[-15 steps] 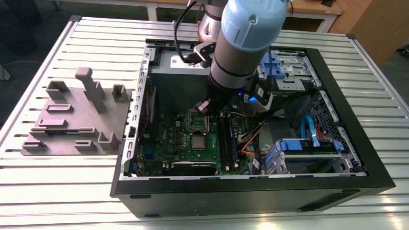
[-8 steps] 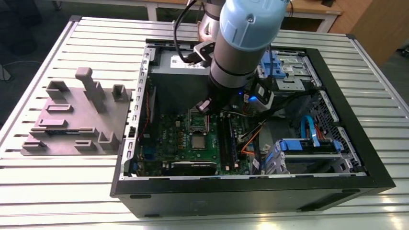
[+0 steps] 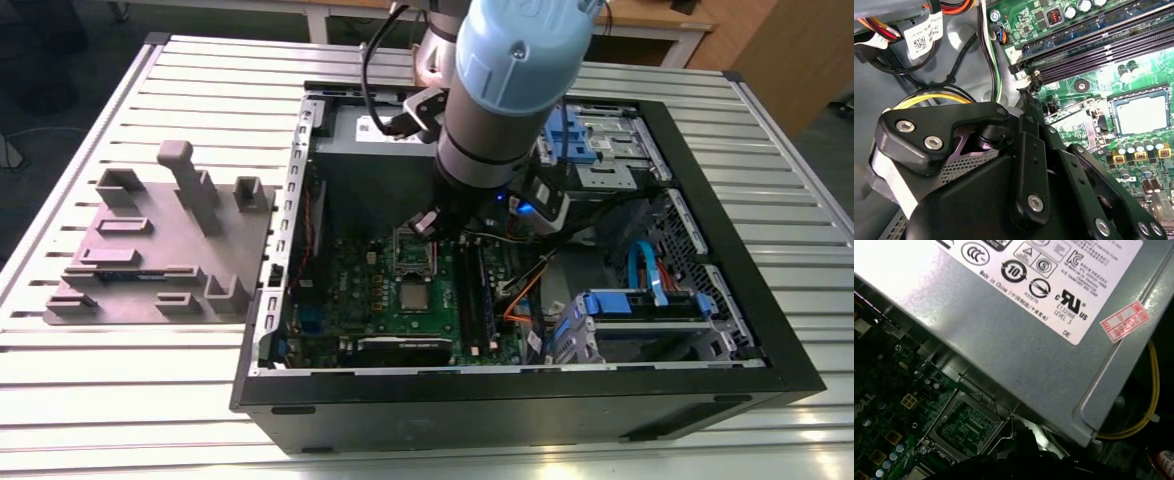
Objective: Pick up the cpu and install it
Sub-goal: 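Close the cpu cover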
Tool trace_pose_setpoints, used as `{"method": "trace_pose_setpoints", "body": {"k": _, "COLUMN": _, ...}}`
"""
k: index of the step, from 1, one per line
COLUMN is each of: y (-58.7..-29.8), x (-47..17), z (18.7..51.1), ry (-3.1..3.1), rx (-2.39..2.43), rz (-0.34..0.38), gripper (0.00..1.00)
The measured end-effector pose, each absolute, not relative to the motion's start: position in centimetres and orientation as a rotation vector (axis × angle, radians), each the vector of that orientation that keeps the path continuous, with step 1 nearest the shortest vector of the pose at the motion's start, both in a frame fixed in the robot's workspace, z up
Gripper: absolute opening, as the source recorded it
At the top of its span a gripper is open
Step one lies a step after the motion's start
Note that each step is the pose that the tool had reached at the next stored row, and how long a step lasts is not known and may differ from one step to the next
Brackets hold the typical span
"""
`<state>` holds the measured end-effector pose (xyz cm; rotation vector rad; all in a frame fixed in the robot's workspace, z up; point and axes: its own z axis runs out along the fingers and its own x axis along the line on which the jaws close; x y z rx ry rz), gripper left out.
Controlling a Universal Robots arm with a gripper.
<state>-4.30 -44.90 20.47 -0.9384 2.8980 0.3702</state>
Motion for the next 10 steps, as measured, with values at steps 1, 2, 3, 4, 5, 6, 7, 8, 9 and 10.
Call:
{"method": "trace_pose_setpoints", "body": {"k": 1, "y": -44.90, "x": -4.31, "z": 20.45, "ry": 2.892, "rx": -0.936, "rz": 0.388, "gripper": 0.10}}
{"method": "trace_pose_setpoints", "body": {"k": 2, "y": -44.89, "x": -4.31, "z": 20.43, "ry": 2.886, "rx": -0.934, "rz": 0.406, "gripper": 0.10}}
{"method": "trace_pose_setpoints", "body": {"k": 3, "y": -44.90, "x": -4.30, "z": 20.41, "ry": 2.879, "rx": -0.932, "rz": 0.427, "gripper": 0.10}}
{"method": "trace_pose_setpoints", "body": {"k": 4, "y": -44.90, "x": -4.31, "z": 20.38, "ry": 2.876, "rx": -0.931, "rz": 0.437, "gripper": 0.10}}
{"method": "trace_pose_setpoints", "body": {"k": 5, "y": -44.90, "x": -4.31, "z": 20.33, "ry": 2.875, "rx": -0.931, "rz": 0.437, "gripper": 0.10}}
{"method": "trace_pose_setpoints", "body": {"k": 6, "y": -44.92, "x": -4.31, "z": 20.27, "ry": 2.875, "rx": -0.931, "rz": 0.437, "gripper": 0.10}}
{"method": "trace_pose_setpoints", "body": {"k": 7, "y": -44.92, "x": -4.30, "z": 20.21, "ry": 2.875, "rx": -0.932, "rz": 0.437, "gripper": 0.10}}
{"method": "trace_pose_setpoints", "body": {"k": 8, "y": -44.93, "x": -4.30, "z": 20.15, "ry": 2.875, "rx": -0.934, "rz": 0.436, "gripper": 0.10}}
{"method": "trace_pose_setpoints", "body": {"k": 9, "y": -44.93, "x": -4.31, "z": 20.10, "ry": 2.875, "rx": -0.935, "rz": 0.436, "gripper": 0.10}}
{"method": "trace_pose_setpoints", "body": {"k": 10, "y": -44.93, "x": -4.32, "z": 20.07, "ry": 2.875, "rx": -0.936, "rz": 0.435, "gripper": 0.10}}
